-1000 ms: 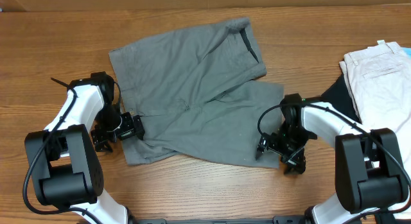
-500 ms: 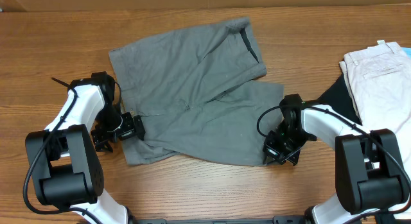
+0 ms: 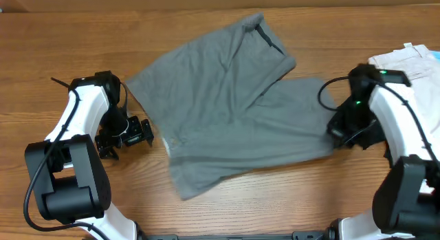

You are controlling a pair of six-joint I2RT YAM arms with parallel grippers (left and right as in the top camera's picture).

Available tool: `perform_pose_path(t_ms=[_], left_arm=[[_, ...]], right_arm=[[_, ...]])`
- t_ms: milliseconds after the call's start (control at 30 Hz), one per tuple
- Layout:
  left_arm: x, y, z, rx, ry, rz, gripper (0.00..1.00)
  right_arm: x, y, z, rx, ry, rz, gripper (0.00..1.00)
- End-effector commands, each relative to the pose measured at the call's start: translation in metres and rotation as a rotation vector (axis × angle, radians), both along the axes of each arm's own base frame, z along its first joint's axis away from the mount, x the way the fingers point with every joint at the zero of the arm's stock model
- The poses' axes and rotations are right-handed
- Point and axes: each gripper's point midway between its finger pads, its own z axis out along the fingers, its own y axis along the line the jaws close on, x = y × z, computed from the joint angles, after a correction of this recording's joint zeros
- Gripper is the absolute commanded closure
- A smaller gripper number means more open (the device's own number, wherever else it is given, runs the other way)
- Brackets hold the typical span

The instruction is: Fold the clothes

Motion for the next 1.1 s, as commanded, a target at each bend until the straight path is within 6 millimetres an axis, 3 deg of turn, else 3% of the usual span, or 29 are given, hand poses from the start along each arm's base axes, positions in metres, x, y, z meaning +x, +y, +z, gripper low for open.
perform_pose_path(t_ms=[0, 67, 100, 267, 367, 467, 567, 700, 833, 900, 967, 1067], left_arm=[[0.015, -0.001, 0.006, 0.004, -0.067, 0.016, 0.00], [0.024, -0.008, 0.005, -0.025, -0.106, 0.004, 0.00], [0.030, -0.013, 0.005, -0.047, -0.131, -0.006, 0.00], [0.062, -0.037, 0.004, -0.110, -0.263, -0.052, 0.00], [0.088, -0.045, 0.005, -0.103, -0.371, -0.084, 0.00], [0.116, -0.043, 0.008, -0.078, -0.477, -0.038, 0.00], [0.139, -0.030, 0.014, -0.072, -0.569, 0.026, 0.00], [0.154, -0.008, 0.019, -0.041, -0.637, 0.063, 0.00], [0.168, 0.014, 0.024, -0.001, -0.704, 0.087, 0.00], [0.178, 0.023, 0.028, 0.038, -0.751, 0.082, 0.00], [0.186, 0.025, 0.030, 0.046, -0.782, 0.081, 0.00], [0.193, 0.024, 0.027, 0.046, -0.803, 0.082, 0.00]], right_arm=[[-0.001, -0.013, 0.005, -0.057, -0.010, 0.048, 0.77], [-0.003, -0.013, 0.002, -0.057, -0.006, 0.048, 0.19], [-0.003, -0.013, 0.001, -0.057, -0.006, 0.048, 0.00], [0.008, -0.014, 0.002, -0.068, -0.051, 0.022, 0.00], [0.029, -0.015, 0.012, -0.069, -0.129, 0.021, 0.00], [0.067, -0.001, 0.035, 0.030, -0.289, 0.137, 0.00], [0.113, 0.019, 0.075, 0.144, -0.507, 0.240, 0.00], [0.171, 0.025, 0.133, 0.149, -0.792, 0.312, 0.00], [0.219, 0.041, 0.176, 0.162, -1.003, 0.403, 0.00], [0.246, 0.055, 0.188, 0.146, -1.099, 0.482, 0.00], [0.265, 0.070, 0.187, 0.134, -1.153, 0.533, 0.00], [0.294, 0.093, 0.171, 0.098, -1.190, 0.580, 0.00]])
